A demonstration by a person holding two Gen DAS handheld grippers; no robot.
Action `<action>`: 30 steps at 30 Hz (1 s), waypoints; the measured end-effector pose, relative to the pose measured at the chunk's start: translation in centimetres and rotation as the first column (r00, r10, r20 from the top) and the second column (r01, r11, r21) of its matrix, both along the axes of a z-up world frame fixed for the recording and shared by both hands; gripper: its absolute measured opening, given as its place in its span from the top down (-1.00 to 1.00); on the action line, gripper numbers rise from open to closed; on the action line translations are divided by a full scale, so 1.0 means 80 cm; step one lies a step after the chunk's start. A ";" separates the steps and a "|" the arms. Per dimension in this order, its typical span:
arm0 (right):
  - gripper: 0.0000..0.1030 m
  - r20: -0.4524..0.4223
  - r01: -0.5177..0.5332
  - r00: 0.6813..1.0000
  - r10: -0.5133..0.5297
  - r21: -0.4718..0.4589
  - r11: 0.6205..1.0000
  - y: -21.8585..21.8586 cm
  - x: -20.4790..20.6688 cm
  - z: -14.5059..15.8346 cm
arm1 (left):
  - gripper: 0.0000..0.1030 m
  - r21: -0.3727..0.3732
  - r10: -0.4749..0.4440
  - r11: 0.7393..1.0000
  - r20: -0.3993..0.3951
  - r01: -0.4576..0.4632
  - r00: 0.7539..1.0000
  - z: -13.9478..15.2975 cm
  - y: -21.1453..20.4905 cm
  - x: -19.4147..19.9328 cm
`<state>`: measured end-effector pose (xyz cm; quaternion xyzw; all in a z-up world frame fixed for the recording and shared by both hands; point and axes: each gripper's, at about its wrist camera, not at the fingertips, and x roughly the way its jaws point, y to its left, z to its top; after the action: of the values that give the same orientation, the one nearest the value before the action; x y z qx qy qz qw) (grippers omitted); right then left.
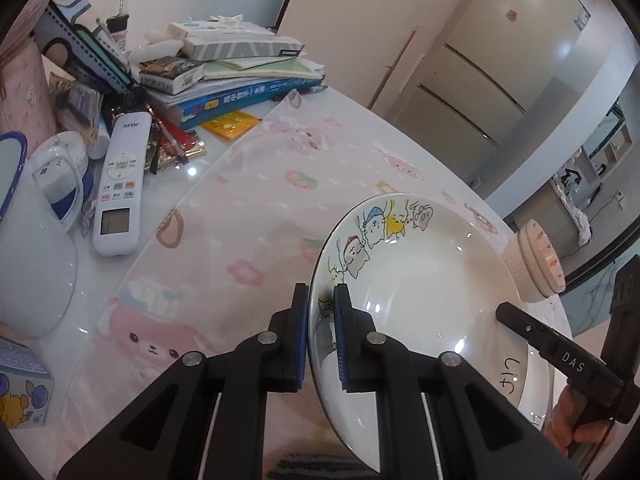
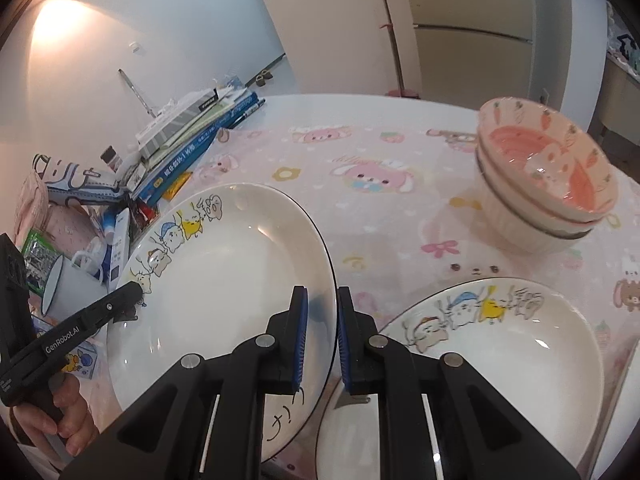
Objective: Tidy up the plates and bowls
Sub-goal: 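Lift and carry the white plates with both tools toward the other plates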
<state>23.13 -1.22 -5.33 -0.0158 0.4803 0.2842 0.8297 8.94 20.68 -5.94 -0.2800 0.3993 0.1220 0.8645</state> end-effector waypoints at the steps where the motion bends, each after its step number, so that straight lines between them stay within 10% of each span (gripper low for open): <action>1: 0.70 0.003 0.004 1.000 -0.004 0.012 1.000 -0.006 -0.001 0.007 | 0.82 -0.003 -0.005 1.000 0.006 0.005 1.000 0.005 -0.003 -0.001; 30: 0.70 0.130 0.160 0.975 -0.181 0.156 0.975 -0.214 -0.085 0.127 | 0.80 0.088 -0.218 0.974 0.122 0.208 0.968 0.117 -0.171 -0.008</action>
<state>16.31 -18.37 4.80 0.0652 0.3970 0.2440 0.8824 8.33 6.98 3.43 -0.2105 0.3646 0.0246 0.9067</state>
